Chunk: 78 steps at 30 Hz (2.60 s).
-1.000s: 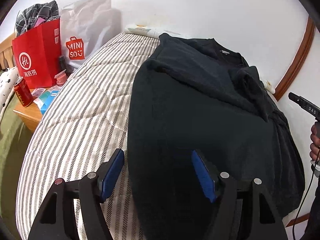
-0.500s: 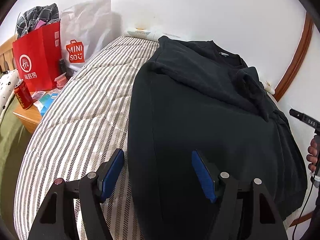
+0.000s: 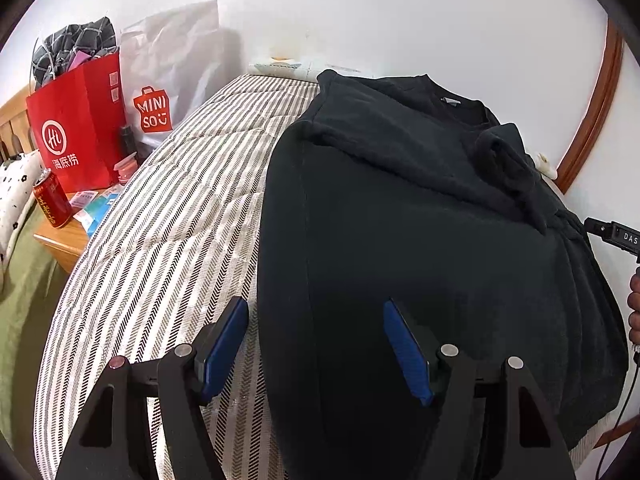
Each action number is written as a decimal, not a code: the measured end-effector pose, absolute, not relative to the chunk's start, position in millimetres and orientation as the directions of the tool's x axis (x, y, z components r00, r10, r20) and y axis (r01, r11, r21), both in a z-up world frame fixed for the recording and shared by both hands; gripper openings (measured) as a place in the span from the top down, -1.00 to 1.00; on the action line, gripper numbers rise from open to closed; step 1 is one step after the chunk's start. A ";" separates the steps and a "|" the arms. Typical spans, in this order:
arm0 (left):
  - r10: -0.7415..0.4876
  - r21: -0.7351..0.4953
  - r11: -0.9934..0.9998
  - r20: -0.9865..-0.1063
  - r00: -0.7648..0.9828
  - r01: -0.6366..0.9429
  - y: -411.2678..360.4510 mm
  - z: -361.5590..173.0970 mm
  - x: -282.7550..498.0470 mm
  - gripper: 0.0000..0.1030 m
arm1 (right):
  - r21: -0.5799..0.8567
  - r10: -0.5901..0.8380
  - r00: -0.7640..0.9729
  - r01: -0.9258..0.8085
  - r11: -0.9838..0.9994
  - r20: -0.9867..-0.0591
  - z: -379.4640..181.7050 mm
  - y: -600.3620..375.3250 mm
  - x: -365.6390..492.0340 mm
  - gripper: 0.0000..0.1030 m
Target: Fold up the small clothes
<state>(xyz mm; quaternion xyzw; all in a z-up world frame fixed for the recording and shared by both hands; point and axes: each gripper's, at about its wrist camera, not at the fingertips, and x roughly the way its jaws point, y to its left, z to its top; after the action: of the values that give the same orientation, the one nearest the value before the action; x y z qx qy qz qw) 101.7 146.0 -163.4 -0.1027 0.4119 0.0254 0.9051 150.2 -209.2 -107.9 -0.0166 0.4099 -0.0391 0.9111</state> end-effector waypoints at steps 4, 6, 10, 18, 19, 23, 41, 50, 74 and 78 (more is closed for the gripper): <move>-0.047 -0.176 0.976 -0.748 0.662 -0.130 146.8 -163.4 101.3 -0.32 | -0.080 -0.105 0.666 0.068 0.994 -0.738 -104.2 -208.9 152.7 -0.55; -0.045 -0.173 0.976 -0.750 0.660 -0.130 146.2 -163.5 101.5 -0.32 | -0.080 -0.105 0.668 0.068 0.995 -0.736 -103.3 -210.5 153.5 -0.55; -0.028 -0.144 0.982 -0.758 0.651 -0.126 141.9 -164.5 102.7 -0.37 | -0.077 -0.106 0.671 0.073 0.994 -0.734 -104.3 -215.5 153.9 -0.55; -0.023 -0.137 0.983 -0.760 0.650 -0.126 141.5 -164.8 102.8 -0.38 | -0.099 -0.114 0.670 0.060 0.993 -0.734 -112.3 -221.6 156.8 -0.14; -0.025 -0.140 0.982 -0.759 0.650 -0.125 140.9 -164.9 103.0 -0.38 | -0.098 -0.113 0.675 0.060 0.993 -0.729 -111.5 -222.1 156.6 -0.14; -0.042 -0.162 0.979 -0.754 0.656 -0.124 143.8 -165.2 101.6 -0.38 | -0.088 -0.108 0.700 0.065 0.994 -0.706 -105.8 -225.2 154.1 -0.14; -0.092 -0.195 0.977 -0.757 0.646 -0.090 137.1 -145.7 113.2 -0.41 | -0.115 0.019 0.704 -0.142 0.983 -0.710 -113.6 -177.7 205.6 -0.15; -0.057 -0.168 0.980 -0.752 0.657 -0.108 145.8 -130.3 126.2 -0.41 | -0.001 0.145 0.643 -0.221 0.975 -0.752 -131.7 -160.5 237.1 0.86; -0.175 -0.106 0.984 -0.741 0.649 0.144 -7.0 -94.9 240.0 -0.42 | 0.103 0.198 0.778 -0.170 0.980 -0.596 -69.1 -234.7 204.1 -0.08; -0.159 -0.053 0.982 -0.748 0.644 0.182 -52.0 -102.7 264.0 -0.42 | 0.051 0.096 0.782 -0.082 0.995 -0.615 -81.6 -277.6 184.9 -0.08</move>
<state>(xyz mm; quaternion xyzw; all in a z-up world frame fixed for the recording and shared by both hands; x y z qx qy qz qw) 264.0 -52.0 -102.7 0.0137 0.4114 -0.0941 0.9065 184.9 -277.6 -81.6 0.0109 0.3265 0.0470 0.9440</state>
